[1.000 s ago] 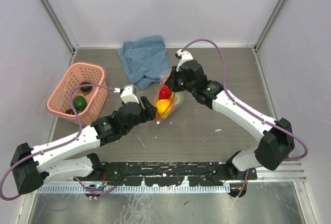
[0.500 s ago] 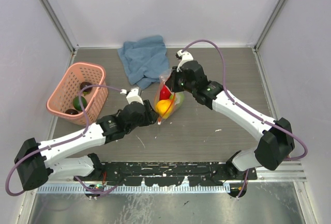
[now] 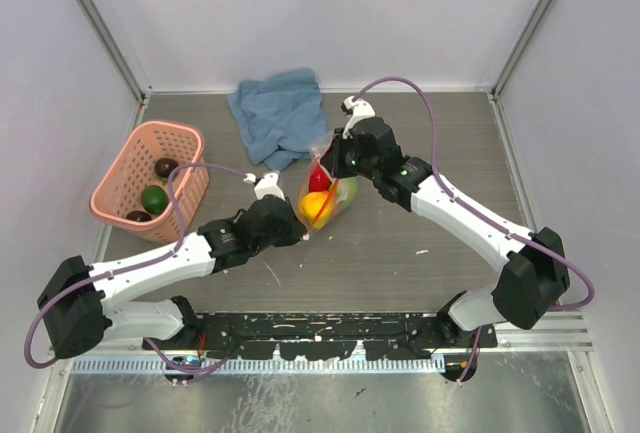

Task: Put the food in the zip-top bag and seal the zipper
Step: Adjust the zipper food storage bag at the center of the board.

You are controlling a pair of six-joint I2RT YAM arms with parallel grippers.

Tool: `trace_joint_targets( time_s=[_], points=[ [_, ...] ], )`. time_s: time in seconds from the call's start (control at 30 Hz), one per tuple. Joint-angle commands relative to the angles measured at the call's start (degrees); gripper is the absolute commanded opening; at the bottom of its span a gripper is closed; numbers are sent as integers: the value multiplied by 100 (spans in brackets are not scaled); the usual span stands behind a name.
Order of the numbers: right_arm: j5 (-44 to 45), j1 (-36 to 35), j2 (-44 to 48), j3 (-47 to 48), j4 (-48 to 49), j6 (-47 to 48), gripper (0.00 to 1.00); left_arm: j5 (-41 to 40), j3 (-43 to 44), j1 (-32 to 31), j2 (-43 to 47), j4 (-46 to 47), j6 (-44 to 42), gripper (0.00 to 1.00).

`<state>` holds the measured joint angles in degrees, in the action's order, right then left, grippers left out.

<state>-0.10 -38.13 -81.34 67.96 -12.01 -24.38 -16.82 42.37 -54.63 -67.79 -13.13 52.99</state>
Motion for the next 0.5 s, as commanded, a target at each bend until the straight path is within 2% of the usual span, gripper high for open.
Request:
trace_joint_targets(
  time_s=[0.0, 0.3, 0.47],
  points=[
    [128, 106, 294, 74, 224, 38, 1, -87, 503, 18, 213, -115, -316, 0],
    [927, 228, 312, 630, -627, 696, 1, -118, 1542, 40, 590, -1150, -1127, 0],
    [1517, 244, 219, 888, -1152, 1098, 2, 289, 2419, 217, 557, -1935, -1635, 0]
  ],
)
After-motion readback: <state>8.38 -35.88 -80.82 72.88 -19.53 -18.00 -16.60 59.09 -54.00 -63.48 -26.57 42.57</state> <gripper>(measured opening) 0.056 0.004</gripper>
